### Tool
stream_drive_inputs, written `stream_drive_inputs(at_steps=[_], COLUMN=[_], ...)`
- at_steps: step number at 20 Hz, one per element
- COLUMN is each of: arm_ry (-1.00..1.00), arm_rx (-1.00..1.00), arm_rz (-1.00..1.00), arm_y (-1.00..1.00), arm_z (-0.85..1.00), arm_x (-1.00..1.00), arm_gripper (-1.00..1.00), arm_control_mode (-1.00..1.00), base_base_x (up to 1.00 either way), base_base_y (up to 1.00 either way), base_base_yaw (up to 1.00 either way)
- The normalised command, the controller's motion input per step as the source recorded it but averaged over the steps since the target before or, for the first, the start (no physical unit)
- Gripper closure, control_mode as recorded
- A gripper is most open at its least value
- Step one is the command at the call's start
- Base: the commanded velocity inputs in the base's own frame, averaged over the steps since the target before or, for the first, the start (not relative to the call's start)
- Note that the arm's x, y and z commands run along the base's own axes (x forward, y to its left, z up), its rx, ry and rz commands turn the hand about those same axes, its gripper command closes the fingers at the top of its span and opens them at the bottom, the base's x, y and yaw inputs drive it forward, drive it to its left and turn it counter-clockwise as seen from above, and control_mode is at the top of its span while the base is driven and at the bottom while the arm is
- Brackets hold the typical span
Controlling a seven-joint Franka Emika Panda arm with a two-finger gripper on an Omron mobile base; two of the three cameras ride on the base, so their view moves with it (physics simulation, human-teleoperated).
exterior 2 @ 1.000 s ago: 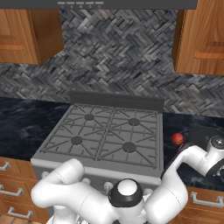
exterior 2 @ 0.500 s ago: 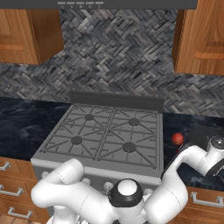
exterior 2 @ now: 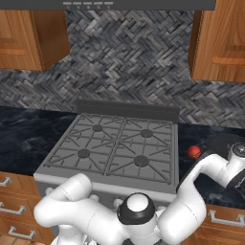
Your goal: Place the pan on the front right burner on the stove. Then place the tomato and the onion in the pan and turn on the front right burner.
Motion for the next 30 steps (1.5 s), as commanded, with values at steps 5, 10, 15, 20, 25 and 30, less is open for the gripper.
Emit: stream_drive_inputs(at_steps=[5,10,15,20,25,30], arm_ry=[0.0,0.0,-0.01,-0.06,-0.05,-0.07], arm_rx=[0.0,0.0,0.0,0.0,-0.04,-0.07], arm_rz=[0.0,0.0,0.0,0.0,0.0,0.0], arm_y=[0.0,0.0,0.11,0.49,0.58,0.69], arm_z=[0.41,0.49,0.41,0.19,0.24,0.22], arm_x=[-0.09,-0.25,-0.31,-0.31,-0.3,-0.53], arm_gripper=[1.0,1.0,1.0,1.0,1.0,1.0], arm_control_mode=[-1.0,-1.0,-1.0,-1.0,-1.0,-1.0], base_base_x=[0.0,0.0,0.0,0.0,0.0,0.0], base_base_y=[0.0,0.0,0.0,0.0,0.0,0.0], base_base_yaw=[0.0,0.0,0.0,0.0,0.0,0.0])
